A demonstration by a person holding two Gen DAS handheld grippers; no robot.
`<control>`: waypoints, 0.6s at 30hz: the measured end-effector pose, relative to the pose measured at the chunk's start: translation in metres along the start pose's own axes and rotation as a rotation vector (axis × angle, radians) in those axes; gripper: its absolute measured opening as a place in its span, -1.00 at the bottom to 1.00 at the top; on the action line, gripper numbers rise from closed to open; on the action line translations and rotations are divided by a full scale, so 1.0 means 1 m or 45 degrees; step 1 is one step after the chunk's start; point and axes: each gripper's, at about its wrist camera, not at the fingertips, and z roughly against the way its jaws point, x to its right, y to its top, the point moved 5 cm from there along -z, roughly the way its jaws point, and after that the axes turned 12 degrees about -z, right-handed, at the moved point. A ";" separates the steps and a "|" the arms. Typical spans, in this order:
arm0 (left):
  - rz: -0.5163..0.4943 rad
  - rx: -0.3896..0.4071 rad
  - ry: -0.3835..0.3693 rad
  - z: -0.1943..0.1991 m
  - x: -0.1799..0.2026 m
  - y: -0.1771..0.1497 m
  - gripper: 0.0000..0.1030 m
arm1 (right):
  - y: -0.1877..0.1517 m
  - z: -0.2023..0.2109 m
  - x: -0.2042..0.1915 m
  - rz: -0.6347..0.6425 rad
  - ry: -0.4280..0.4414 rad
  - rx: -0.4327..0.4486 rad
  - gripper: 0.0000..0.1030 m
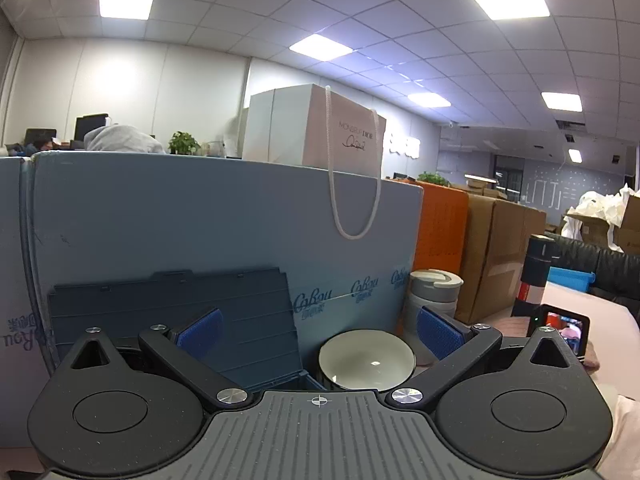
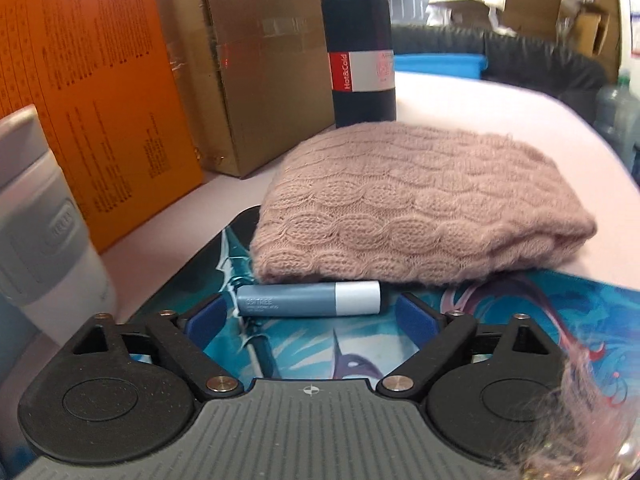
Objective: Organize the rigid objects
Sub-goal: 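Grasp the blue-and-white tube on the desk mat with the right tool, then lift the blue-and-white tube with the right tool and carry it over the blue box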
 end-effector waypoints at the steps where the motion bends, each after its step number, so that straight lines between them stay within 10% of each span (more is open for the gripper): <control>1: -0.001 -0.003 0.002 0.000 0.000 0.000 1.00 | 0.000 -0.001 -0.001 0.005 -0.009 0.009 0.64; 18: -0.004 0.002 0.020 0.003 0.000 0.002 1.00 | 0.011 0.025 0.011 -0.156 0.167 -0.141 0.46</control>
